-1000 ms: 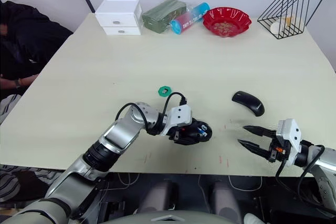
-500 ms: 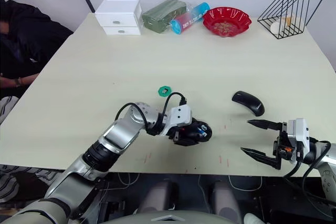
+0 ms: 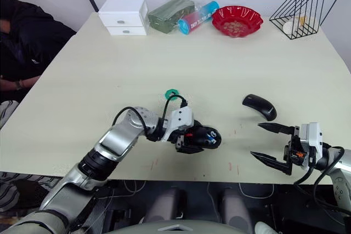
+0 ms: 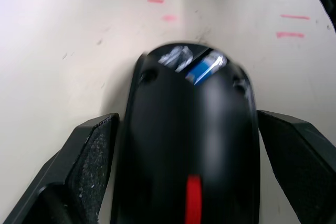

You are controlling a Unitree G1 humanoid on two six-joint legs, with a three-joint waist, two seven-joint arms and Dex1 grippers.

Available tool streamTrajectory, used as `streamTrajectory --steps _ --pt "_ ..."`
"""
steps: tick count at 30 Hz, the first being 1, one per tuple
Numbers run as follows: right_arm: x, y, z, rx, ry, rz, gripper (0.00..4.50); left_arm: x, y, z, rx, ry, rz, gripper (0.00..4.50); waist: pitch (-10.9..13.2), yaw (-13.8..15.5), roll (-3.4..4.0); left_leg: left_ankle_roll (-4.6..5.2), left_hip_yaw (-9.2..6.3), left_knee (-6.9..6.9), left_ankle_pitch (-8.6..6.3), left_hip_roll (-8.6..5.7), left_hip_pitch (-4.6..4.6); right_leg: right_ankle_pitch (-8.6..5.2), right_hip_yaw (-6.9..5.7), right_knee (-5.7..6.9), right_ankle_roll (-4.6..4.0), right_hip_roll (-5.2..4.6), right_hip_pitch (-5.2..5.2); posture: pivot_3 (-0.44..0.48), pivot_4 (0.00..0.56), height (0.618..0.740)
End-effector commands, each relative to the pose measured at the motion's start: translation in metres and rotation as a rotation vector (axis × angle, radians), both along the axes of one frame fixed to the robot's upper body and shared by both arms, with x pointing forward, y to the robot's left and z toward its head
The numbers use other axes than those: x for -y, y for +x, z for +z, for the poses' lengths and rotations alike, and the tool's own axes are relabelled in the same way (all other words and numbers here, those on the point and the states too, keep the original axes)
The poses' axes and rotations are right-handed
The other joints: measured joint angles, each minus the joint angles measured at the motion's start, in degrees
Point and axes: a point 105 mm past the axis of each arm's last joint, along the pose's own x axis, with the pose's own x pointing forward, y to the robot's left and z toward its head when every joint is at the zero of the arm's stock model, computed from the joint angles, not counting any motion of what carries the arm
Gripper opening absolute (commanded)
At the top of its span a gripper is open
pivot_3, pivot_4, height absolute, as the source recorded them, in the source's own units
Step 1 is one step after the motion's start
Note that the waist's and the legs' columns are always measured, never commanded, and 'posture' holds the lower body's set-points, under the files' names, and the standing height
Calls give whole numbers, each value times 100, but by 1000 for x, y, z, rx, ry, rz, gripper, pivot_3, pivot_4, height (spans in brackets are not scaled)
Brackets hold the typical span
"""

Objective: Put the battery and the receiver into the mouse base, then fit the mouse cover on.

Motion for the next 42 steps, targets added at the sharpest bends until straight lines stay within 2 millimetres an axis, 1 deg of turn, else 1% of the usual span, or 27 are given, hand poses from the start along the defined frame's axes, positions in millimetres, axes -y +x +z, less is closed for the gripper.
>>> streamTrajectory --steps 1,4,7,9,10,12,15,18,23,28,36,40,42 --pt "0 1 14 68 21 -8 4500 -5 -4 23 56 -72 -33 4416 10 4 -2 0 0 0 0 0 0 0 -1 0 0 0 0 0 150 740" --pt "0 2 15 76 31 -13 4500 -13 -2 31 75 -127 -20 4416 13 11 -1 0 1 0 0 0 0 0 -1 -1 0 -2 0 0 150 740" --pt "1 4 17 87 37 -17 4500 -30 2 43 97 -202 14 4416 29 7 -7 0 2 0 0 0 -1 0 -1 -1 0 -3 0 0 150 740" --pt "0 3 19 94 40 -13 4500 -38 4 48 108 -230 28 4416 33 4 -5 0 0 0 0 1 -1 0 -3 0 0 -3 0 0 150 740" --pt "0 3 19 95 41 -11 4500 -44 3 50 102 -245 32 4416 34 5 -5 0 0 0 0 2 0 0 -3 2 -1 -3 -1 0 150 740" --pt "0 3 20 93 42 -10 4500 -56 -4 54 64 -282 -1 4416 35 -1 -4 0 1 0 0 2 0 0 -3 2 0 -3 -1 0 150 740" --pt "0 3 22 100 42 -15 4500 -76 4 58 91 -315 44 4416 41 4 -3 0 3 0 0 2 0 0 -2 2 0 -3 -2 0 150 740" --pt "0 4 25 112 52 -31 4500 -88 2 61 90 -318 54 4416 43 8 -4 -1 2 0 0 2 -1 1 -4 3 0 -3 -3 0 150 740" --pt "-2 4 25 110 61 -39 4500 -113 -7 61 45 -320 69 4416 47 4 -6 -1 7 0 0 3 -15 1 1 6 0 -4 -20 0 150 740" --pt "-2 7 28 117 68 -47 4500 -129 -20 54 29 -288 50 4416 51 3 -4 -1 11 0 0 3 -16 0 4 14 -1 -4 -27 0 150 740" --pt "4 7 30 116 68 -58 4500 -150 -24 60 88 -304 109 4416 54 5 -5 -1 14 0 0 5 -17 1 7 14 -1 -5 -30 0 150 740" --pt "13 5 30 113 51 -82 4500 -164 -25 62 129 -297 157 4416 54 4 -5 -1 15 0 0 6 -17 1 7 14 0 -5 -30 0 150 740" --pt "15 5 30 114 48 -89 4500 -166 -24 62 141 -295 165 4416 55 12 -5 -1 15 0 0 7 -17 0 6 14 -1 -5 -31 0 150 740"
